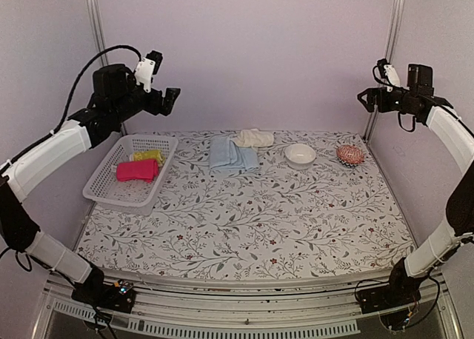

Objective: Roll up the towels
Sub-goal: Reset both arms

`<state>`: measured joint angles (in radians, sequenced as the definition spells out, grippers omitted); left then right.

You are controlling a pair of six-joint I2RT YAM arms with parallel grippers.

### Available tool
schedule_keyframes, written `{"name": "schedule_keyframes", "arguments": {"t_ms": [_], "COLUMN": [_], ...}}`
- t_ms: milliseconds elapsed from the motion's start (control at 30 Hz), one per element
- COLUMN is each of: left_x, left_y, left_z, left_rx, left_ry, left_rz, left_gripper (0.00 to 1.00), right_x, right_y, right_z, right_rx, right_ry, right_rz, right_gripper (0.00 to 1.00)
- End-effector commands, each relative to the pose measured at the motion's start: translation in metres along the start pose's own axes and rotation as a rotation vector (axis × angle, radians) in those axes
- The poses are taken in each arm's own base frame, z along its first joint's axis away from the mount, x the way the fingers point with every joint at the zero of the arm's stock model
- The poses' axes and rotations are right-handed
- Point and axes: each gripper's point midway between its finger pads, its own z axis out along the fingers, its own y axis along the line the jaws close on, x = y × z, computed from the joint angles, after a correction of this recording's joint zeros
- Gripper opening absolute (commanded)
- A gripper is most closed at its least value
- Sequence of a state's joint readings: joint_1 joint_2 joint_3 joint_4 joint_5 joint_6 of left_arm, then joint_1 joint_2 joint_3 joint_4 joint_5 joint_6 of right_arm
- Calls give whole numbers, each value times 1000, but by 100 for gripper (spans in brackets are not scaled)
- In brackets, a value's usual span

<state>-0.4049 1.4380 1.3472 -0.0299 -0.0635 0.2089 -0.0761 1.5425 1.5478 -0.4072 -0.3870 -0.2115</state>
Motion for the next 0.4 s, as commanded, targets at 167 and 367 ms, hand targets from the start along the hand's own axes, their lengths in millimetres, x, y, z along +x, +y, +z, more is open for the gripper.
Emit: {"name": "schedule_keyframes", "arguments": {"t_ms": [167,367], "left_x": [7,28], "left_y": [39,30], "left_z": [-33,-33], "left_rx": [-254,-233], "left_ry": [-11,-9], "left_rz": [30,27], "left_gripper": [99,99], "right_x": [-54,-32], "right_y": [-9,-10], "right_z": [-58,-50], "right_rx": [167,175], "right_ry": [-263,-225], "right_rz": [60,51], "right_gripper": [99,99]}}
